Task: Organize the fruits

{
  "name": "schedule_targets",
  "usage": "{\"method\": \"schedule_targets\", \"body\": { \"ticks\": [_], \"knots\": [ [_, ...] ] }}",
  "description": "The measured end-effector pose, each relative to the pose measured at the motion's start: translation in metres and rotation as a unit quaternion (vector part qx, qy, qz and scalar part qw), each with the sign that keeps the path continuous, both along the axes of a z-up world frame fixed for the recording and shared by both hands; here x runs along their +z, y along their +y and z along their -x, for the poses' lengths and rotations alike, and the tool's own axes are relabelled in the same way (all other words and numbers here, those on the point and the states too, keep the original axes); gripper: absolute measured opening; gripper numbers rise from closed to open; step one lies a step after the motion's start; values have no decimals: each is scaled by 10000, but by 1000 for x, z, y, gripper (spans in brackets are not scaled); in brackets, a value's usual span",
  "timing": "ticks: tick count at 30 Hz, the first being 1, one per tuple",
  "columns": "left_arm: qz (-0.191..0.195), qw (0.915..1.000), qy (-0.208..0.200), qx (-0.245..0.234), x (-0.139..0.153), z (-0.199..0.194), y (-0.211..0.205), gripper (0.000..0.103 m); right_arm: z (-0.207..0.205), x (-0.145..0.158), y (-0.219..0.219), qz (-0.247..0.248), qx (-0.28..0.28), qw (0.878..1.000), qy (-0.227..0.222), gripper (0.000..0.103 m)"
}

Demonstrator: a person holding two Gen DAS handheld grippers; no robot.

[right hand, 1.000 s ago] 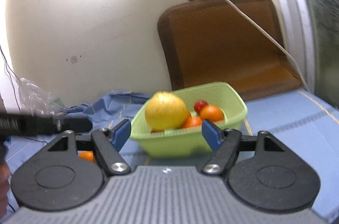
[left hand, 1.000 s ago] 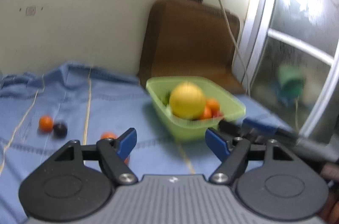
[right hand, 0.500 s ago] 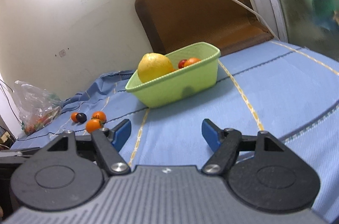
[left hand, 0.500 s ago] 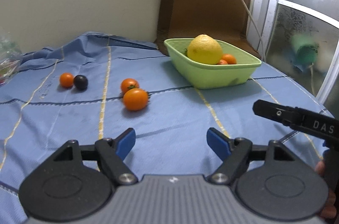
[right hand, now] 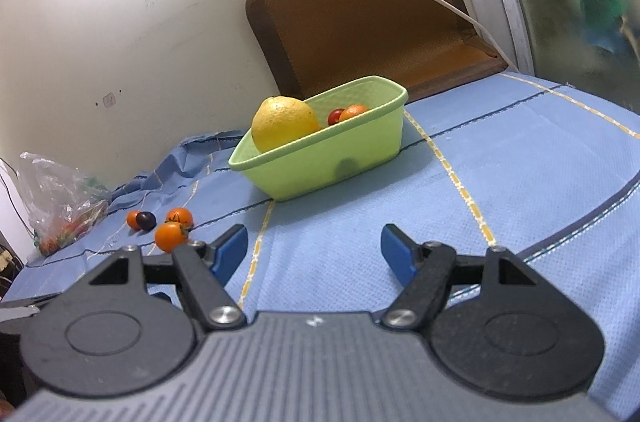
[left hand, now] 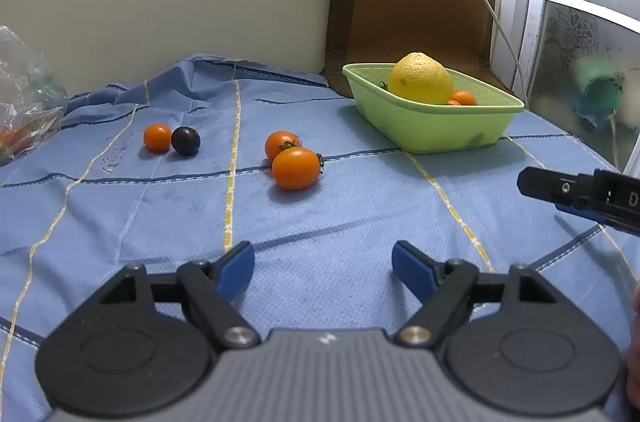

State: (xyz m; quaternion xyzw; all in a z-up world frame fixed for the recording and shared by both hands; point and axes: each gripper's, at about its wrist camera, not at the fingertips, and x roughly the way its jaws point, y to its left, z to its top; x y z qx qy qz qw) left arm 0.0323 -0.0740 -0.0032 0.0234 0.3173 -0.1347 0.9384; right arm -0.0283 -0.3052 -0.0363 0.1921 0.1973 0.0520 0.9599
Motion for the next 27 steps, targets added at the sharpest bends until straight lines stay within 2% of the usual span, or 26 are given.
{"method": "schedule_targets", "body": {
  "ticks": [27],
  "knots": [
    [139, 9999, -55, -59, -1, 3, 4, 83, 0, 1, 4, 136, 43, 9999, -34, 75]
  ]
}}
